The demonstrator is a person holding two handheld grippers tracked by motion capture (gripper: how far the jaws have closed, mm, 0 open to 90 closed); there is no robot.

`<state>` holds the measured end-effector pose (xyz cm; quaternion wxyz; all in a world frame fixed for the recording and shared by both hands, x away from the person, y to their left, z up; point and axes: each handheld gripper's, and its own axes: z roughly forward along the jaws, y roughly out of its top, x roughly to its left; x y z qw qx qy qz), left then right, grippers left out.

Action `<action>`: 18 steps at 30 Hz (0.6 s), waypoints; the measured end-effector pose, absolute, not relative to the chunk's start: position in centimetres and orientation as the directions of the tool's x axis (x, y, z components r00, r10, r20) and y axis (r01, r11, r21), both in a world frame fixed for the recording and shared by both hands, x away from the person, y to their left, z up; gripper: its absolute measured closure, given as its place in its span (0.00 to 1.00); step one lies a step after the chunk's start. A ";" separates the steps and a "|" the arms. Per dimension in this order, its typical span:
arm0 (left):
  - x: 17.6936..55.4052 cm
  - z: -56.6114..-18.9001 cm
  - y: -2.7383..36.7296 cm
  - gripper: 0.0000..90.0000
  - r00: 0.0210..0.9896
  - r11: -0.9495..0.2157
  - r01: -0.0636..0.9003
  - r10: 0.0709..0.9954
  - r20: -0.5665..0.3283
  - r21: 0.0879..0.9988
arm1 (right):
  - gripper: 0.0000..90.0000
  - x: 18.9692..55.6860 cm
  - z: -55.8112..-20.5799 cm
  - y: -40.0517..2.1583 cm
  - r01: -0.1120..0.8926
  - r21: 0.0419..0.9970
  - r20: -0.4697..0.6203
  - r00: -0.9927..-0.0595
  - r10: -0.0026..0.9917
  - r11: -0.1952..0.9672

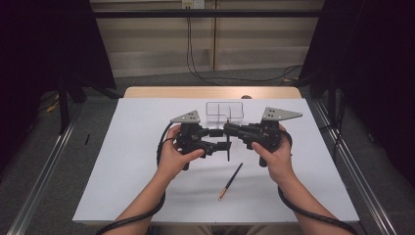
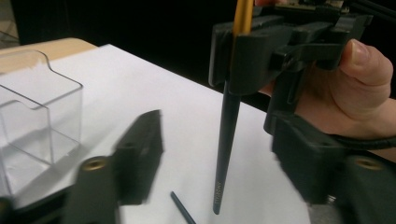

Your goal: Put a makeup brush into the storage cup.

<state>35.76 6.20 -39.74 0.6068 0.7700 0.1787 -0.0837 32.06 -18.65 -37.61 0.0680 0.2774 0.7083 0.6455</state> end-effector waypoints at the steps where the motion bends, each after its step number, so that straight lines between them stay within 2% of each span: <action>1: 35.7 -39.7 6.2 0.28 0.919 -0.195 0.386 0.174 -0.355 0.902 | 0.93 32.1 -37.6 -18.7 0.306 0.952 0.264 -0.836 0.482 0.009; 4: 35.6 -39.7 6.5 0.18 0.931 -0.202 0.346 0.194 -0.308 0.916 | 0.93 32.1 -37.6 -18.6 0.301 0.954 0.258 -0.836 0.485 0.011; 18: 35.2 -39.4 9.0 0.03 0.939 -0.186 0.303 0.224 -0.260 0.935 | 0.93 32.1 -37.5 -18.8 0.294 0.956 0.248 -0.836 0.490 0.018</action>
